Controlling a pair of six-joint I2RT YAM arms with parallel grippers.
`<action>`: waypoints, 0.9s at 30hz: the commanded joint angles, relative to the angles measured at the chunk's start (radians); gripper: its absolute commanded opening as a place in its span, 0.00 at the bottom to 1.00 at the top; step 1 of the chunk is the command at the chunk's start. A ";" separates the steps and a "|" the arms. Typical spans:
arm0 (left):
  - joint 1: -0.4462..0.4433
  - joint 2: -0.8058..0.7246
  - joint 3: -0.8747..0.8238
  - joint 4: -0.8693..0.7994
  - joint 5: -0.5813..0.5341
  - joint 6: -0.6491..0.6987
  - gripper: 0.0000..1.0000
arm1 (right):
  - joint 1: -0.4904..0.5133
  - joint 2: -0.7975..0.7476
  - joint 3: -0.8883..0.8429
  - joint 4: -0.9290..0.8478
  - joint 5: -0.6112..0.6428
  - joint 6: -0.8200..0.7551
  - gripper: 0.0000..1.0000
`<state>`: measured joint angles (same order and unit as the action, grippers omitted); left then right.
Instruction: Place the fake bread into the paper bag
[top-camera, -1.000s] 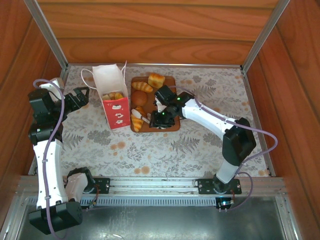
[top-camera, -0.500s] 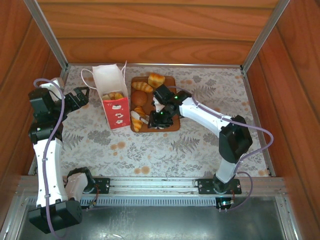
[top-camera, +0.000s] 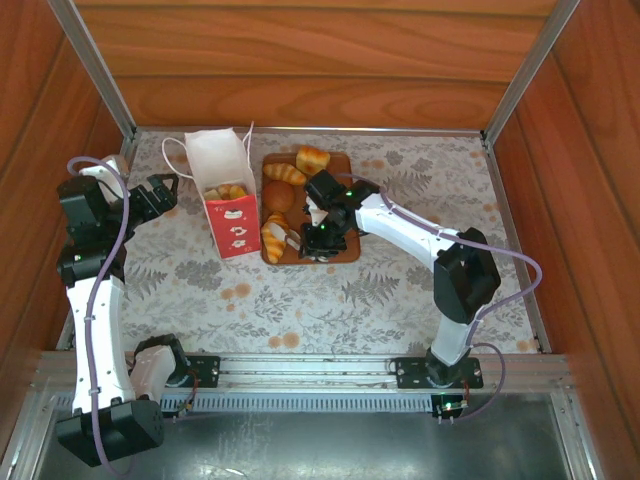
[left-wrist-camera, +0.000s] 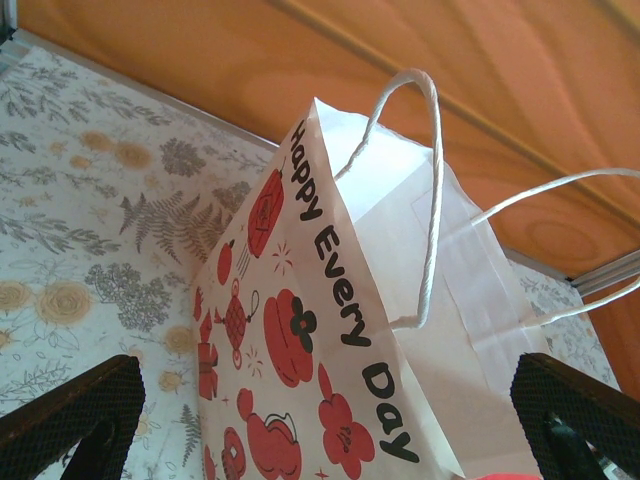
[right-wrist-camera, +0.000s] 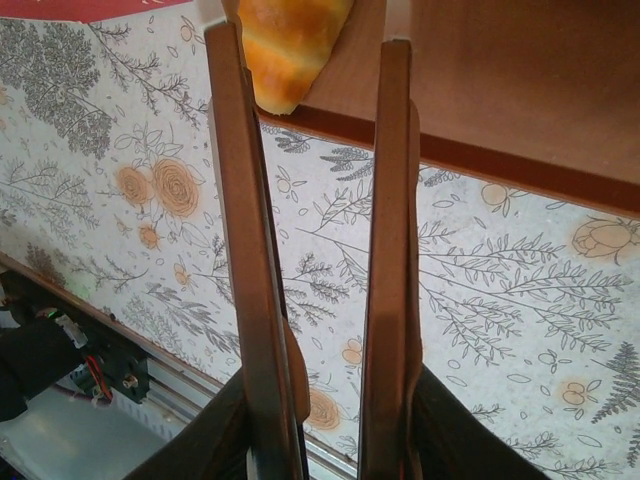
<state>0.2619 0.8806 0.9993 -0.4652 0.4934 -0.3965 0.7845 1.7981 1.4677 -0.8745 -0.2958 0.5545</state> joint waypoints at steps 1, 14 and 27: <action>0.008 -0.010 0.029 0.012 -0.012 0.007 1.00 | -0.014 -0.070 -0.018 0.012 0.041 -0.001 0.03; 0.007 -0.010 0.063 0.012 -0.068 -0.025 1.00 | -0.136 -0.318 -0.214 0.095 0.091 -0.004 0.00; 0.007 0.060 0.166 -0.086 0.013 -0.173 0.97 | -0.226 -0.516 -0.270 0.119 0.209 -0.051 0.00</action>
<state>0.2619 0.9264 1.1496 -0.4976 0.4709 -0.5339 0.5663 1.3266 1.1938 -0.7998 -0.1337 0.5335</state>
